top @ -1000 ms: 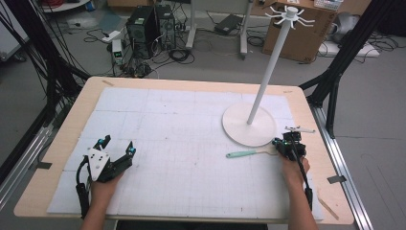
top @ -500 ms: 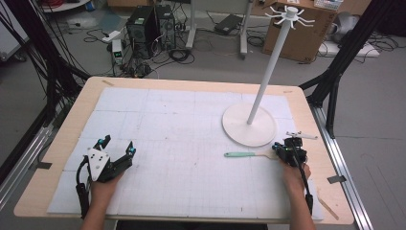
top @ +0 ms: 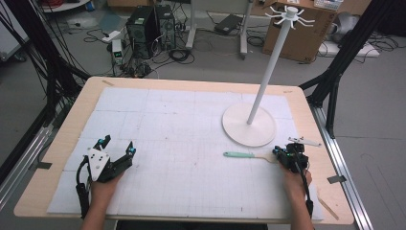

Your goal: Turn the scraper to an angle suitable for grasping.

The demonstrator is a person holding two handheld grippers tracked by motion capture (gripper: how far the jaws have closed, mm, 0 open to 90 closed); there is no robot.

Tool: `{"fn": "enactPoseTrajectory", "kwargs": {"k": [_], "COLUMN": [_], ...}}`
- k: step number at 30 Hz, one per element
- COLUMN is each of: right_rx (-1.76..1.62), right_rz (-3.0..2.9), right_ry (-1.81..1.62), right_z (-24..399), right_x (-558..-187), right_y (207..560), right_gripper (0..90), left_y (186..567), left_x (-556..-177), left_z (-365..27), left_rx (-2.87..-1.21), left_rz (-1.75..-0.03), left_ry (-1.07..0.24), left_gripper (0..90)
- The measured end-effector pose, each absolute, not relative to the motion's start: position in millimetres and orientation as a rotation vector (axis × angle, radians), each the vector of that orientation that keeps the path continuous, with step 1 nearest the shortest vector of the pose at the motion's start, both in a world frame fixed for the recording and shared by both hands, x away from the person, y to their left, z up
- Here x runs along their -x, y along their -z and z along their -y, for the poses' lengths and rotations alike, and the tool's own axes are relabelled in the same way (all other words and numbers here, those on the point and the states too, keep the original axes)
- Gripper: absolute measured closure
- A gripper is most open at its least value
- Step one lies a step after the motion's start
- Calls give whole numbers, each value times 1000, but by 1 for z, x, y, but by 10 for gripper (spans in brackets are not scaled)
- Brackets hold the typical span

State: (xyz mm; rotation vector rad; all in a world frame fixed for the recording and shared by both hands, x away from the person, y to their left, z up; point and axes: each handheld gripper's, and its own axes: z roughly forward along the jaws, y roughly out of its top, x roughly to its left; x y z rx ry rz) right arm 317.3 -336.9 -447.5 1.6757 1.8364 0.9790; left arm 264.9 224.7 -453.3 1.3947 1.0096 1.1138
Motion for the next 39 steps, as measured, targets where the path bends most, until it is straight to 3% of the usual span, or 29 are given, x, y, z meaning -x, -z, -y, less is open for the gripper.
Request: {"fn": "enactPoseTrajectory", "kwargs": {"k": [39], "right_rx": [-1668], "right_rz": [-1905], "right_ry": [-959], "right_z": [326], "right_x": [-317], "right_y": [447], "right_gripper": [900], "left_y": [453], "left_x": [-265], "left_z": [-225], "left_rx": [-1395], "left_rz": [-1010], "left_ry": [-1113], "left_gripper": [225]}}
